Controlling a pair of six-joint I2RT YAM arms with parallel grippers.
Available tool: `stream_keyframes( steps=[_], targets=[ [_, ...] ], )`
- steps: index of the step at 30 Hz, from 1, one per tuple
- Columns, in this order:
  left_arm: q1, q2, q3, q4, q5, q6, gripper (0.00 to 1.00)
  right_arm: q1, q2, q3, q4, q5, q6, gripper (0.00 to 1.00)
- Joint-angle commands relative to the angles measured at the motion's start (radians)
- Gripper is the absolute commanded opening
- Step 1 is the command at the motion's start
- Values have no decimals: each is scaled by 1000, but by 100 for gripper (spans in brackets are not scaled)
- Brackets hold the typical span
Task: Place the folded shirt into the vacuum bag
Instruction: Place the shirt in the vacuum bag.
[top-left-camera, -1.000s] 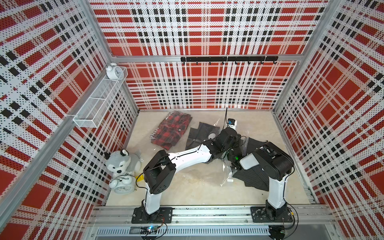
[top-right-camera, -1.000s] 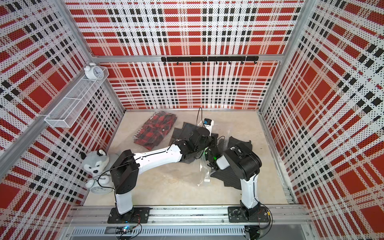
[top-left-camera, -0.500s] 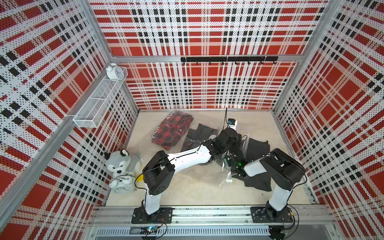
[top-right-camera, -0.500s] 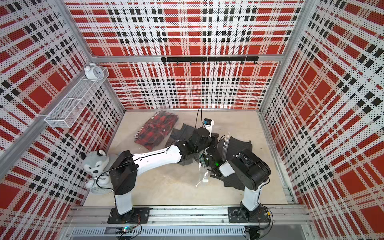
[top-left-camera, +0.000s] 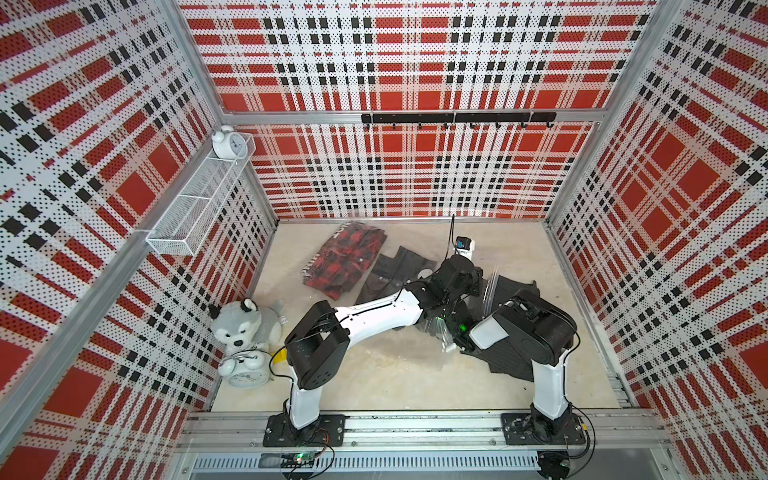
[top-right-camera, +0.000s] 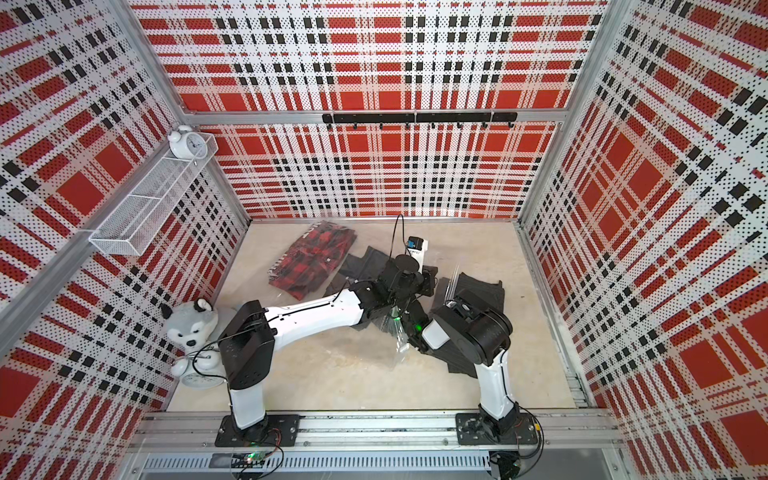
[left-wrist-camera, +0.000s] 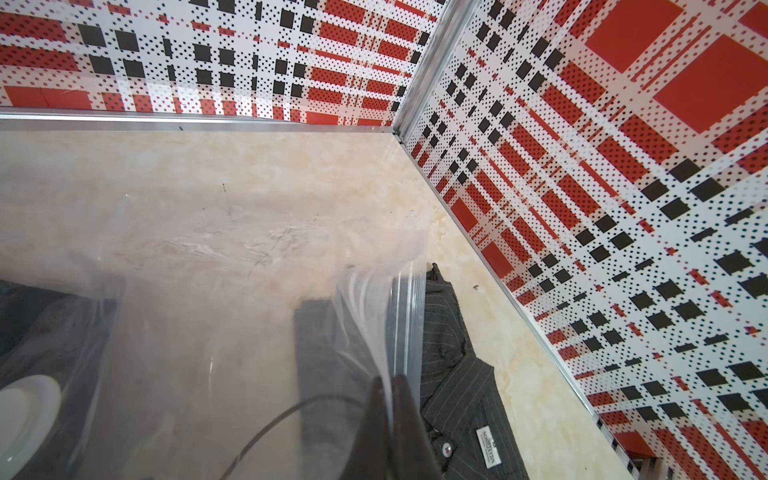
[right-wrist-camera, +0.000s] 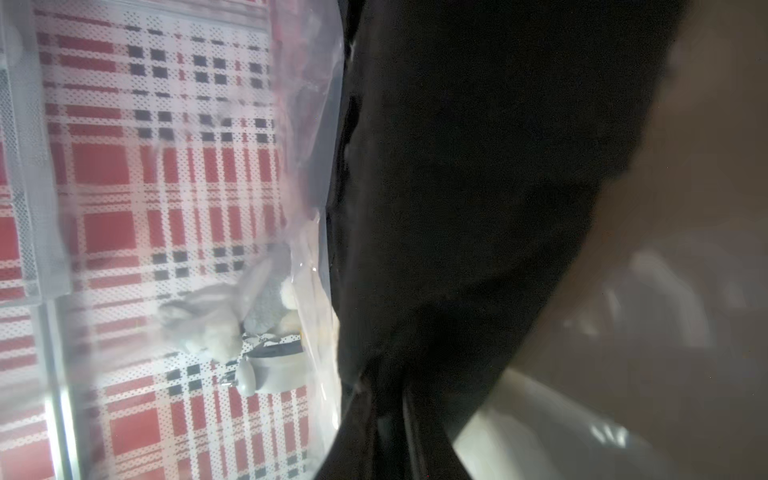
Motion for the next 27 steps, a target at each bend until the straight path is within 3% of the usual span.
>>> stream_keyframes(
  steps=[1,5,12,16,21,27],
  targets=[
    [-20,-49,40,33,28,8,0,9,69,96,13,-10,20,15],
    [-18,-48,40,28,14,12,0,7,64,126,-22,-10,-2,17],
    [1,-63,14,39,7,12,0,-6,-119,-105,-15,39,-44,43],
    [12,-74,6,38,4,16,0,-27,-204,-205,-48,77,-69,50],
    [14,-96,-9,39,0,16,0,-105,-224,-206,-79,74,-93,50],
    [15,-115,-32,35,-3,15,0,-164,-138,-4,-218,93,-151,39]
  ],
)
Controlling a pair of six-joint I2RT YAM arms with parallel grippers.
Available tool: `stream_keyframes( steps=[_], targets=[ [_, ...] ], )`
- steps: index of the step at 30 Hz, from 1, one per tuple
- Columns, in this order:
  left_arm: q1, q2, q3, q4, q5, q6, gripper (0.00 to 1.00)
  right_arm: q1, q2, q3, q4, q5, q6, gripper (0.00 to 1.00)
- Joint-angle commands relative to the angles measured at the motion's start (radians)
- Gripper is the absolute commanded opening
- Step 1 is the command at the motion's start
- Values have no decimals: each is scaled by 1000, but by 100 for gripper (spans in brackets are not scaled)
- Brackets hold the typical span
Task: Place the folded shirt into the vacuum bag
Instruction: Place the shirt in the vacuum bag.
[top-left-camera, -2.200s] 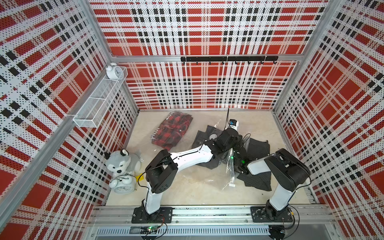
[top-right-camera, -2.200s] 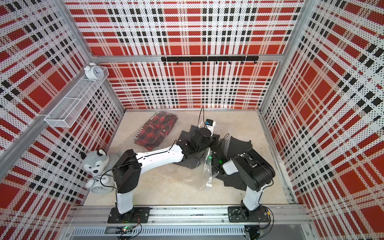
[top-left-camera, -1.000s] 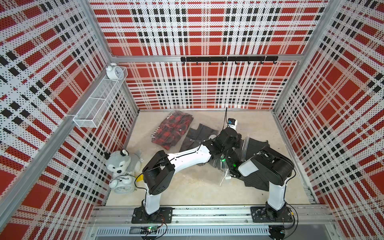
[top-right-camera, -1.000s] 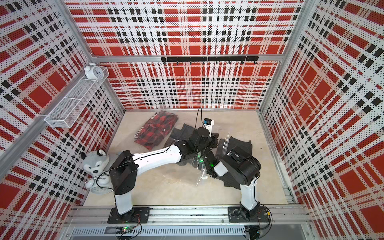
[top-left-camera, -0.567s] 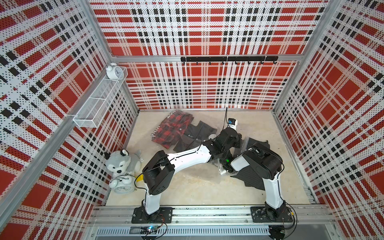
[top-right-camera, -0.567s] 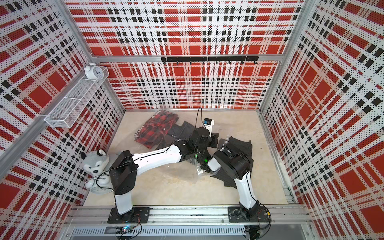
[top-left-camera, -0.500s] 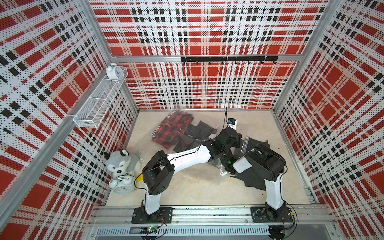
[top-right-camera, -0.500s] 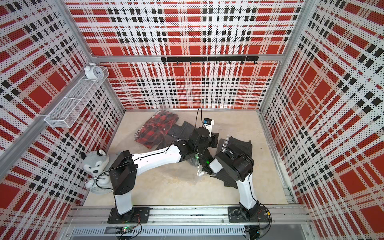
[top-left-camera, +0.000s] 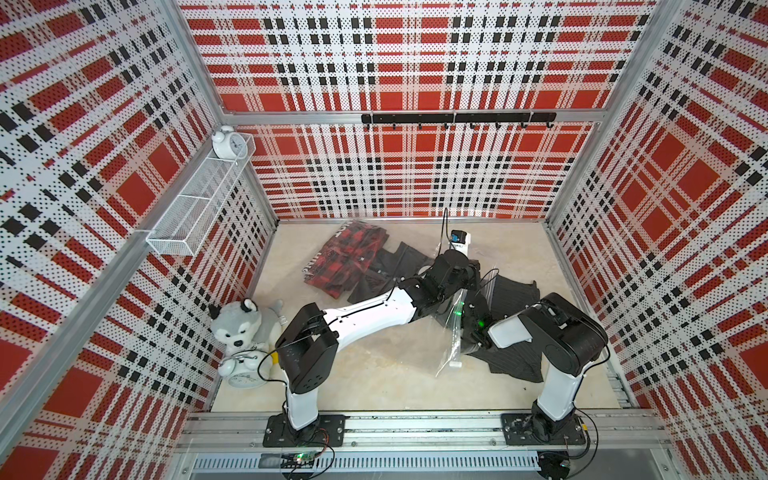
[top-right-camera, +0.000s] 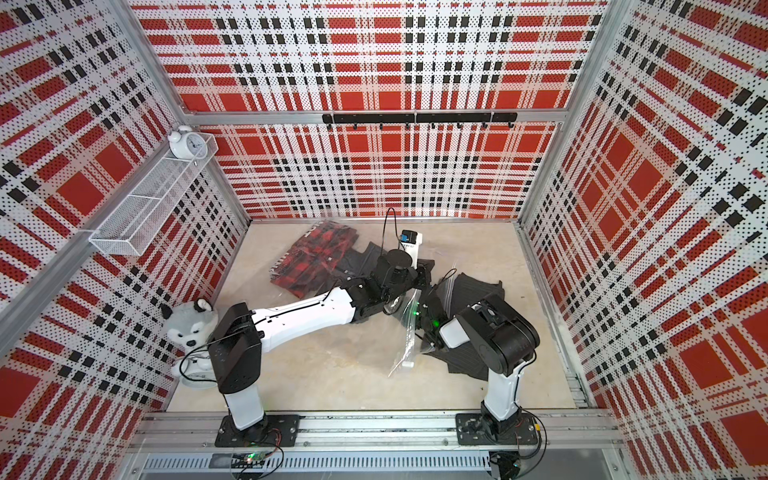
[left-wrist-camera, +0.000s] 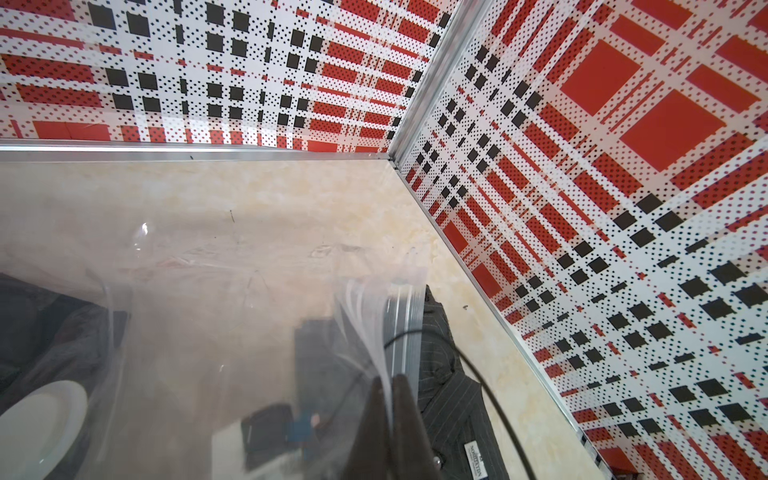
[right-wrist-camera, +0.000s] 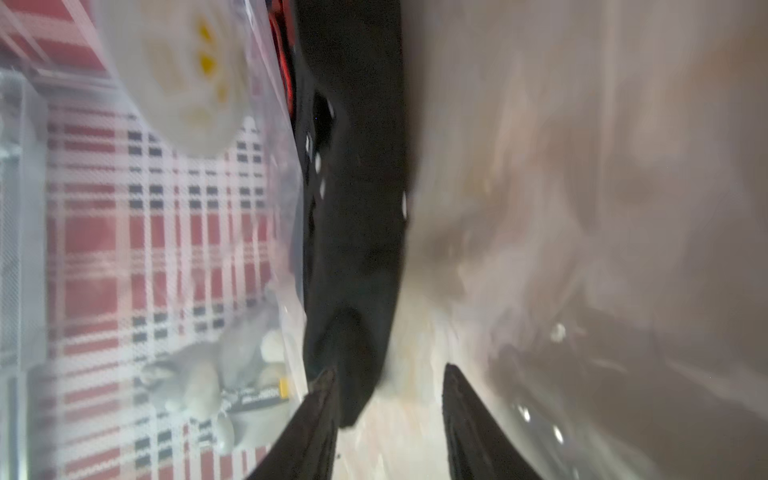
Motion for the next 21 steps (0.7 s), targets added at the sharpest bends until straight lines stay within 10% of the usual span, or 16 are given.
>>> stream_keyframes(
  steps=[1,12,21],
  targets=[
    [0,-54,-20,34,1,14,0,-11,61,132,-113,39,-68,37],
    [22,-65,-40,31,-13,30,0,-1,396,532,-104,34,10,17],
    [137,-24,-52,116,-39,64,0,-8,265,405,-130,-15,-36,40]
  ],
)
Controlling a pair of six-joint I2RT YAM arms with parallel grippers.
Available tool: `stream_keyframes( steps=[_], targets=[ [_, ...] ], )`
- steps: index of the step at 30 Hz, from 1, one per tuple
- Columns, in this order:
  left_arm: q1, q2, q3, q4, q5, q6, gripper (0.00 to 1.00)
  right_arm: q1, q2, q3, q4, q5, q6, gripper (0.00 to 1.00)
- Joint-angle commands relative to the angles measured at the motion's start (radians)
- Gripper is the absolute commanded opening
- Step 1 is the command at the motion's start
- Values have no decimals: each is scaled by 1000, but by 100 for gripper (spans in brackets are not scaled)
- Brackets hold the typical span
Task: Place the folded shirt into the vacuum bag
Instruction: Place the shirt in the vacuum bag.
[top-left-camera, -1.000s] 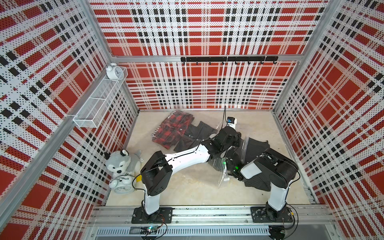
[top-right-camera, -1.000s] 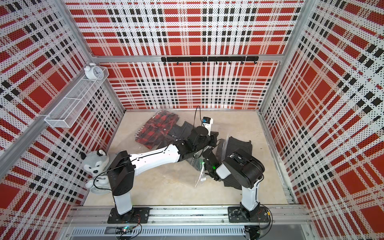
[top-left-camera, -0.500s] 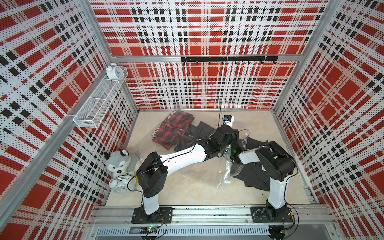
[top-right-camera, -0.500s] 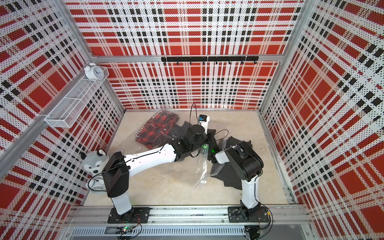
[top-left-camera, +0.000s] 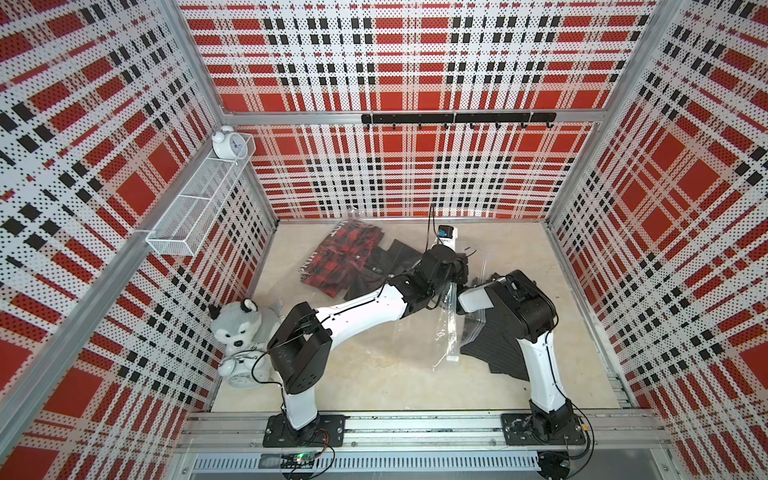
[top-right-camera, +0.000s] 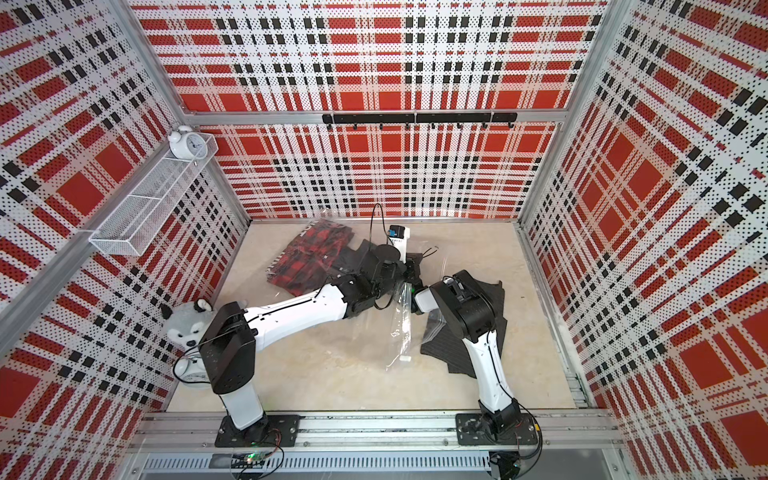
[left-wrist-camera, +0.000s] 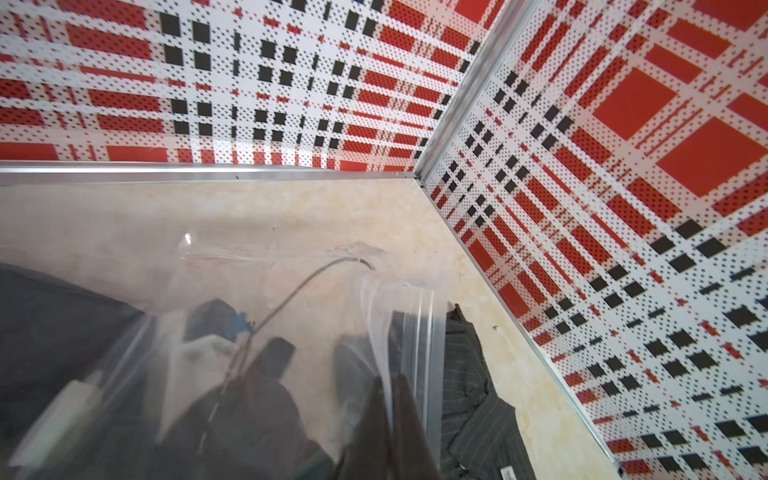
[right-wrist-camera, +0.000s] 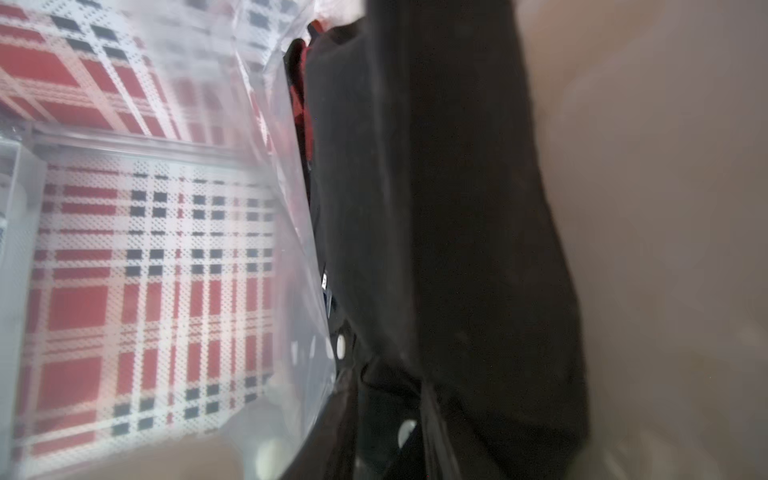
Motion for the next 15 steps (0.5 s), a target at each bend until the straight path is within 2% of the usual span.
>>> stream_keyframes(
  steps=[1,5,9,15],
  targets=[
    [59,18,-2,85,-18,33,0,2,-126,-115,-43,-18,-43,43],
    [121,83,28,107,8,26,0,-1,-311,-280,-110,-9,-114,60],
    [151,105,29,127,26,18,0,-4,-549,-433,-222,35,-186,70],
    [156,134,31,136,40,21,0,-16,-941,-570,-566,198,-300,83]
  ],
)
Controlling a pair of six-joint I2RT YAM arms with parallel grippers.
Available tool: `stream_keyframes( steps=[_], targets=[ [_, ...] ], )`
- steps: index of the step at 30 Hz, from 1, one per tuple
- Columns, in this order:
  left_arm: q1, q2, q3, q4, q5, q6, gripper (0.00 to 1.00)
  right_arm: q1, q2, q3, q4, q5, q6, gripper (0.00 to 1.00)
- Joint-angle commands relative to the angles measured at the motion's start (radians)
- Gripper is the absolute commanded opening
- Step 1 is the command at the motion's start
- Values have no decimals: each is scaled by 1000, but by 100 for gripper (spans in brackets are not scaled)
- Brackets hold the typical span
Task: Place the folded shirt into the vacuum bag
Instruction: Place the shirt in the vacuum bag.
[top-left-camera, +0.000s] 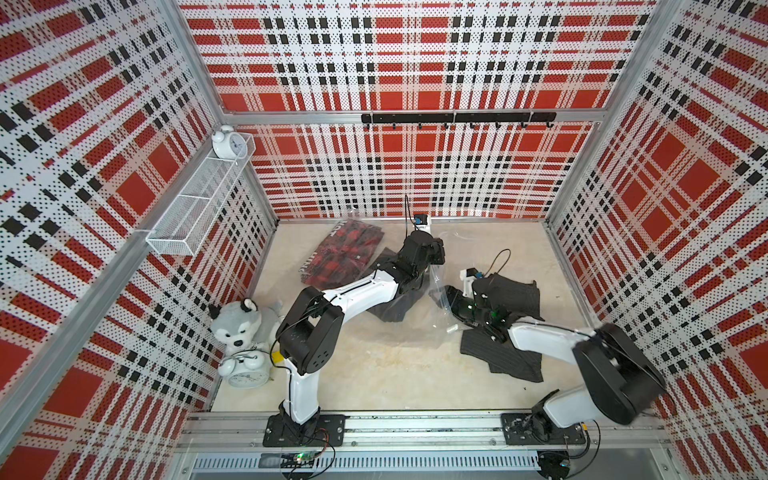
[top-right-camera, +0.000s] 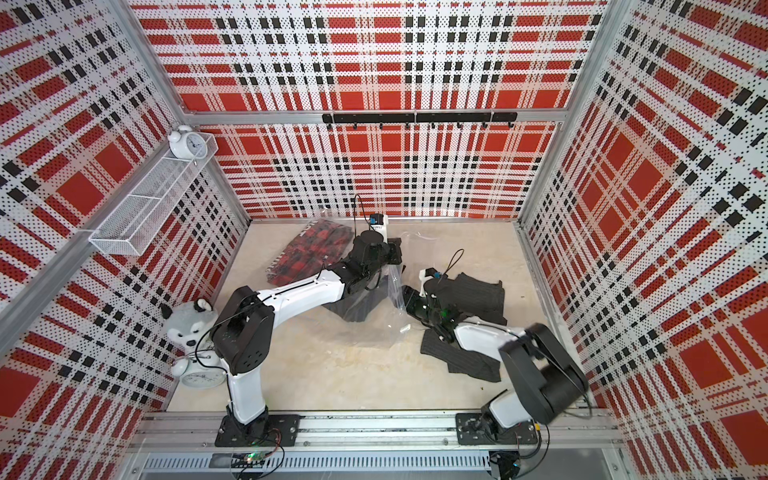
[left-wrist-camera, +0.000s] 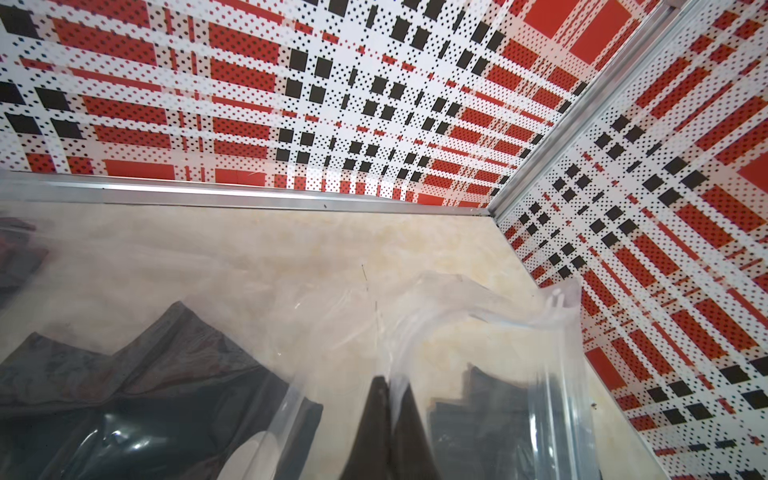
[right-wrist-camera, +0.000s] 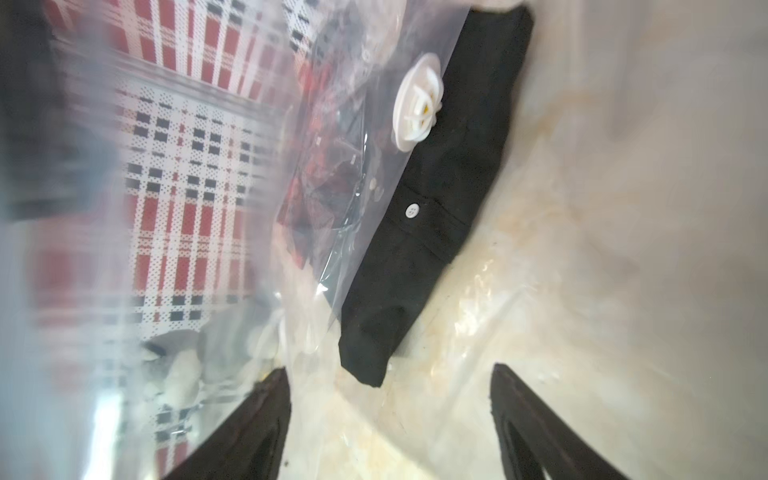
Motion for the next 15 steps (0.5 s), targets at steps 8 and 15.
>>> stream_keyframes(
  steps=[8,15],
  targets=[
    [9,38,8,19,-13,29,0,-212,-485,-143,-470,83,-159,87],
    [40,7,-85,39,-21,24,0,-391,-591,-131,-467,-198,-173,89]
  ],
)
